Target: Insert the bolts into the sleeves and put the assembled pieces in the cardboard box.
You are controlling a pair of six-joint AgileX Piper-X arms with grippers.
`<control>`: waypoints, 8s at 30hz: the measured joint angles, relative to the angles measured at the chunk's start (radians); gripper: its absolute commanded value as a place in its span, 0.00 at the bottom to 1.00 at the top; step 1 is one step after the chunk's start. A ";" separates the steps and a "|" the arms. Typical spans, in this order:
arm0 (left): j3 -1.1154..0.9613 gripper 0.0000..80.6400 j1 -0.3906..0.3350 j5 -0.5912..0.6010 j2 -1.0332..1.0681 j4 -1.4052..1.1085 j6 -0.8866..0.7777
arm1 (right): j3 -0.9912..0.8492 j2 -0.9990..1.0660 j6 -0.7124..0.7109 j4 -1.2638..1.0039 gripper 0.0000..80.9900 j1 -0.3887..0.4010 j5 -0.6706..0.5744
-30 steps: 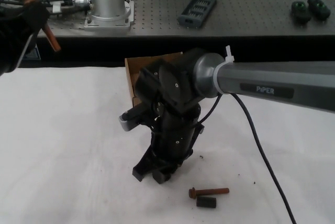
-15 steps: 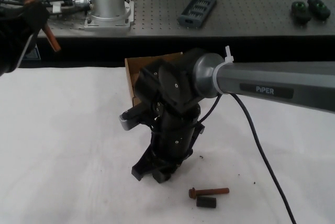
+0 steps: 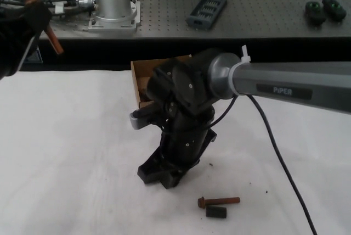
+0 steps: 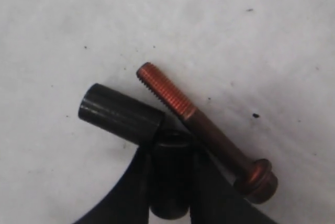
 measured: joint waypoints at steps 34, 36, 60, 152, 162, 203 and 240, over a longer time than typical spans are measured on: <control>-0.005 0.01 -0.196 0.497 0.336 -0.402 -0.327 | 0.911 -0.832 0.144 -0.866 0.07 -0.081 -0.401; -0.005 0.01 -0.231 0.499 0.336 -0.411 -0.327 | 0.934 -0.832 0.143 -0.908 0.07 -0.081 -0.408; -0.006 0.01 -0.265 0.619 0.361 -0.392 -0.242 | 1.030 -0.819 0.236 -1.247 0.07 -0.100 -0.444; 0.040 0.51 -0.266 0.677 0.361 -0.419 -0.067 | 1.031 -0.770 0.474 -1.509 0.07 -0.101 -0.473; 0.046 0.66 -0.227 0.551 0.358 -0.435 -0.074 | 1.004 -0.760 0.491 -1.418 0.07 -0.146 -0.448; 0.050 0.59 0.004 0.462 -0.100 0.443 0.348 | -0.231 0.219 0.693 -0.790 0.49 -0.272 -0.353; -0.385 0.52 -0.251 0.041 0.494 0.903 1.299 | 0.527 -0.746 0.063 -0.206 0.42 -0.177 -0.181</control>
